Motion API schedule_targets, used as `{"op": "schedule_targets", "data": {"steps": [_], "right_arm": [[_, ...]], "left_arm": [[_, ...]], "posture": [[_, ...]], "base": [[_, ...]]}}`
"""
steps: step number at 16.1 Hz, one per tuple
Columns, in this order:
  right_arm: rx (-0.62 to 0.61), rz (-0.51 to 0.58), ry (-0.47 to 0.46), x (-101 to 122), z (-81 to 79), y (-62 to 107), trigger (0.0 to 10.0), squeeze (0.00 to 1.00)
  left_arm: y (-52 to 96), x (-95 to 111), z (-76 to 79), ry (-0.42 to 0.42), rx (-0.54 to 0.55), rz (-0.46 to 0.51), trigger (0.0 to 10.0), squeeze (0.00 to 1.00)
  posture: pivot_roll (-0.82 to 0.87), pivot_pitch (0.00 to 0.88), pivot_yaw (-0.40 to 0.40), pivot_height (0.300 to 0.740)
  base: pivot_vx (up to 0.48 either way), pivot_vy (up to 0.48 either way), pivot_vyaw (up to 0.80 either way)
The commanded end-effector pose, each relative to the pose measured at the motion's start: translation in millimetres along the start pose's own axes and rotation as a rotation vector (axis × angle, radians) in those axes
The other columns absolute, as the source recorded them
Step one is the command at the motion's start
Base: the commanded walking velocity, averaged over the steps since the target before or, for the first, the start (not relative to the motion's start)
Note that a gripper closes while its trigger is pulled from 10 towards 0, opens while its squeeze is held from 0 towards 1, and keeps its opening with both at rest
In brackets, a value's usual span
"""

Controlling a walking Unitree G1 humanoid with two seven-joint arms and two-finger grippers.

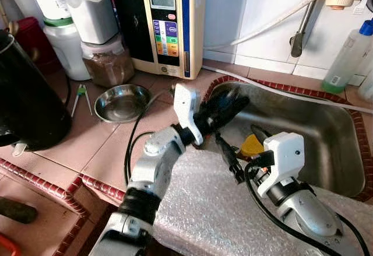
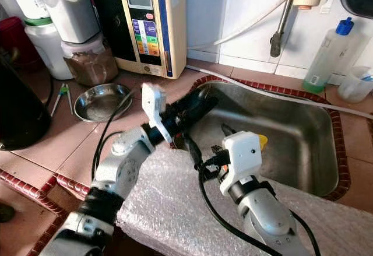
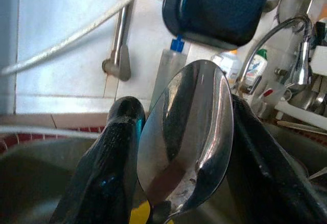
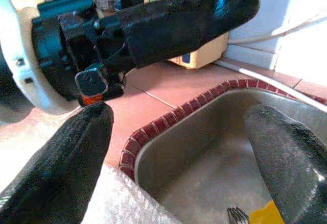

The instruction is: Kitchen organization

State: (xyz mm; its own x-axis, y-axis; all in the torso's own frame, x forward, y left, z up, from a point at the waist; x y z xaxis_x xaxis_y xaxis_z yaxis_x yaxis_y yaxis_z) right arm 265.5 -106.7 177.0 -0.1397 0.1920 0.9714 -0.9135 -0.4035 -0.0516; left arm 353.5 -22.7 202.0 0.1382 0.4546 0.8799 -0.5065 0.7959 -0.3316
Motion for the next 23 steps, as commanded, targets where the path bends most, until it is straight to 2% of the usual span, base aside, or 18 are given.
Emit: {"op": "schedule_targets", "data": {"steps": [1, 2, 3, 4, 5, 6, 8, 10, 11, 13, 14, 15, 17, 20, 22, 23], "right_arm": [[0.016, 0.014, -0.006, 2.9, 0.3, -0.6, 10.0, 0.00], [0.029, 0.028, -0.016, 6.1, 0.1, -0.1, 10.0, 0.00], [0.063, 0.052, -0.031, 12.4, -1.3, 2.1, 10.0, 0.00], [0.084, 0.066, -0.041, 15.6, -3.0, 3.4, 10.0, 0.00], [0.111, 0.073, -0.060, 17.5, -5.5, 4.2, 10.0, 0.00], [0.169, 0.083, -0.073, 20.2, -11.4, 5.4, 10.0, 0.00], [0.249, 0.096, -0.112, 23.4, -21.1, 7.5, 10.0, 0.00], [0.337, 0.094, -0.130, 25.0, -31.6, 10.4, 10.0, 0.00], [0.374, 0.090, -0.135, 25.9, -37.1, 12.7, 10.0, 0.00], [0.369, 0.079, -0.136, 23.4, -36.4, 13.6, 10.0, 0.00], [0.375, 0.078, -0.138, 23.2, -37.1, 14.4, 10.0, 0.00], [0.365, 0.079, -0.126, 23.2, -35.9, 13.8, 10.0, 0.00], [0.305, 0.093, -0.101, 24.7, -26.0, 8.0, 10.0, 0.00], [0.247, 0.088, -0.064, 23.9, -12.2, 3.7, 10.0, 0.00], [0.211, 0.078, -0.040, 21.5, -3.6, 1.5, 10.0, 0.00], [0.203, 0.076, -0.034, 20.8, -2.3, 0.9, 10.0, 0.00]], "left_arm": [[-15.4, 9.6, 7.0, -0.031, -0.025, 0.025, 0.0, 0.00], [-14.9, 8.7, 1.7, -0.061, 0.007, 0.008, 0.0, 0.00], [-12.9, 11.3, -8.1, -0.151, 0.067, 0.013, 0.0, 0.00], [-11.9, 14.7, -13.9, -0.153, 0.097, 0.030, 0.0, 0.00], [-12.0, 21.0, -20.9, -0.101, 0.127, 0.058, 0.0, 0.00], [-13.7, 35.5, -29.4, -0.083, 0.175, 0.113, 0.0, 0.00], [-16.5, 47.2, -33.9, -0.095, 0.206, 0.156, 0.0, 0.00], [-16.6, 58.8, -40.7, -0.152, 0.268, 0.208, 0.0, 0.00], [-17.3, 60.1, -44.0, -0.136, 0.277, 0.209, 0.0, 0.00], [-17.8, 64.3, -45.2, -0.121, 0.282, 0.230, 0.0, 0.00], [-18.2, 65.0, -45.1, -0.094, 0.276, 0.237, 0.0, 0.00], [-20.7, 61.8, -42.3, 0.015, 0.241, 0.241, 0.0, 0.00], [-24.6, 50.4, -35.6, 0.132, 0.182, 0.204, 0.0, 0.00], [-27.4, 49.1, -29.6, 0.215, 0.134, 0.203, 0.0, 0.00], [-28.0, 57.8, -37.9, 0.305, 0.166, 0.240, 0.0, 0.00], [-27.9, 58.8, -39.0, 0.318, 0.170, 0.245, 0.0, 0.00]], "posture": [[-0.10, 0.045, 0.058, 0.740], [-0.11, 0.047, 0.060, 0.740], [-0.11, 0.049, 0.060, 0.740], [-0.11, 0.049, 0.060, 0.740], [-0.12, 0.051, 0.061, 0.740], [-0.12, 0.053, 0.061, 0.740], [-0.11, 0.055, 0.060, 0.740], [-0.11, 0.056, 0.061, 0.740], [-0.11, 0.058, 0.062, 0.740], [-0.11, 0.061, 0.063, 0.740], [-0.11, 0.061, 0.063, 0.740], [-0.11, 0.066, 0.065, 0.740], [-0.11, 0.071, 0.068, 0.740], [-0.10, 0.078, 0.071, 0.740], [-0.10, 0.081, 0.073, 0.740], [-0.10, 0.081, 0.073, 0.740]], "base": [[0.000, 0.000, 0.00], [0.000, 0.000, 0.00], [0.000, 0.000, 0.00], [0.000, 0.000, 0.00], [0.000, 0.000, 0.00], [0.000, 0.000, 0.00], [0.000, 0.000, 0.00], [0.000, 0.000, 0.00], [0.000, 0.000, 0.00], [0.000, 0.000, 0.00], [0.000, 0.000, 0.00], [0.000, 0.000, 0.00], [0.000, 0.000, 0.00], [0.000, 0.000, 0.00], [0.000, 0.000, 0.00], [0.000, 0.000, 0.00]]}}
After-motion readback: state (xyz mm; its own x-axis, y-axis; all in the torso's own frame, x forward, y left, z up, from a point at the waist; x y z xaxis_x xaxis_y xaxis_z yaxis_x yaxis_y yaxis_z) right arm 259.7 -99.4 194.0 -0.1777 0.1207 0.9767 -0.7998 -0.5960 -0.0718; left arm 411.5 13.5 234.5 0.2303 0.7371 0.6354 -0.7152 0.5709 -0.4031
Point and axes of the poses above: a point about 5 cm out from each wrist's last joint towards the gripper, its own y axis pointing back from the gripper into the wrist, its own x axis along the axis of the wrist's last joint, z = x × y, the point moved 5 cm from there along -y, pointing out of the wrist towards the gripper, and after that the axes turned 11 degrees about y, right-handed, at the moved point
